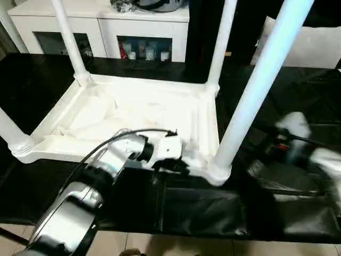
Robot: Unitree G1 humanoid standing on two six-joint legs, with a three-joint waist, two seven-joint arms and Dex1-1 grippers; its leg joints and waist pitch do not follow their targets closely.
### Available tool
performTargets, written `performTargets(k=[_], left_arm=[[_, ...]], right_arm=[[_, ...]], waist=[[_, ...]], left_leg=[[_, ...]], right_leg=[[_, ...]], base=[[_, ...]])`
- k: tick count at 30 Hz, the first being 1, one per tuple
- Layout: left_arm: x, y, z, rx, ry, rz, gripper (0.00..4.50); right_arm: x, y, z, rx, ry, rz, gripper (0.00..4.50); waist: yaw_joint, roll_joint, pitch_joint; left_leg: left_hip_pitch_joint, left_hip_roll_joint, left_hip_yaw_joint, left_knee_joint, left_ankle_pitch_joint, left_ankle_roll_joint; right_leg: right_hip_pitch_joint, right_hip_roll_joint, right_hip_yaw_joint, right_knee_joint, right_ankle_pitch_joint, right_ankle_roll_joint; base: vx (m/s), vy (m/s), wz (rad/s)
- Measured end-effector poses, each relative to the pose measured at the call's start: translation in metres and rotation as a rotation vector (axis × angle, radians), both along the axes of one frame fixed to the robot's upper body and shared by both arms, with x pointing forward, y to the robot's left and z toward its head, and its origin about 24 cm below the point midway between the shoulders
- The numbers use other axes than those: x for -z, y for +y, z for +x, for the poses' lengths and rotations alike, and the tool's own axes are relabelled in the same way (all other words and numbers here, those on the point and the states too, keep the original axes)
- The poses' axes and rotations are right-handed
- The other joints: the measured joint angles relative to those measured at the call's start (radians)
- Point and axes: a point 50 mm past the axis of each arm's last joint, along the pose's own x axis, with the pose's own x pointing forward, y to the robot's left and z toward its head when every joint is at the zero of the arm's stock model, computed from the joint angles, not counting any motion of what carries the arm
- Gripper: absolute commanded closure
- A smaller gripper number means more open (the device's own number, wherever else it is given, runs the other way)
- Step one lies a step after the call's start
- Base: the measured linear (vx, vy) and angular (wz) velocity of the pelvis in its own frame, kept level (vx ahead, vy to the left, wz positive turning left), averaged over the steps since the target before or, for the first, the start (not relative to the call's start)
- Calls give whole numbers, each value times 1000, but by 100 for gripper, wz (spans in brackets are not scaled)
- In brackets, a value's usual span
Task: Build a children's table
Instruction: Rotate table base, then rotate leg to tighten
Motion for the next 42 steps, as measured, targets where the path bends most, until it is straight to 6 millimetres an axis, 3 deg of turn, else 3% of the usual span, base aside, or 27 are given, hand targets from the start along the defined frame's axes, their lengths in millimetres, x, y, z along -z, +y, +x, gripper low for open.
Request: performTargets(k=[6,12,17,36,42], left_arm=[[0,2,-5,-2,-10,-10,449],[0,2,-10,-2,-7,-18,450],[0,2,-11,-1,-8,-13,450],[-1,6,-11,-9,69,15,450],[0,11,-5,-150,152,12,450]], right_arm=[[1,22,-16,-238,109,66,19],[10,45,-10,-310,133,101,68],[21,53,-8,-338,187,115,104],[26,56,-13,-384,258,182,240],[34,73,-7,-233,215,227,249]], waist=[[-4,1,-1],[-1,-1,0],[-2,-1,0],[-3,0,-1],[-33,0,-2]], left_leg=[[0,0,0,0,0,0],[-1,0,0,0,0,0],[-1,0,0,0,0,0],[0,0,0,0,0,0],[5,0,0,-1,5,-7]], right_leg=[[0,0,0,0,0,0],[-1,0,0,0,0,0],[-1,0,0,0,0,0],[0,0,0,0,0,-1],[3,1,0,0,4,-3]], base=[[0,0,0],[0,0,0],[0,0,0],[0,0,0],[0,0,0]])
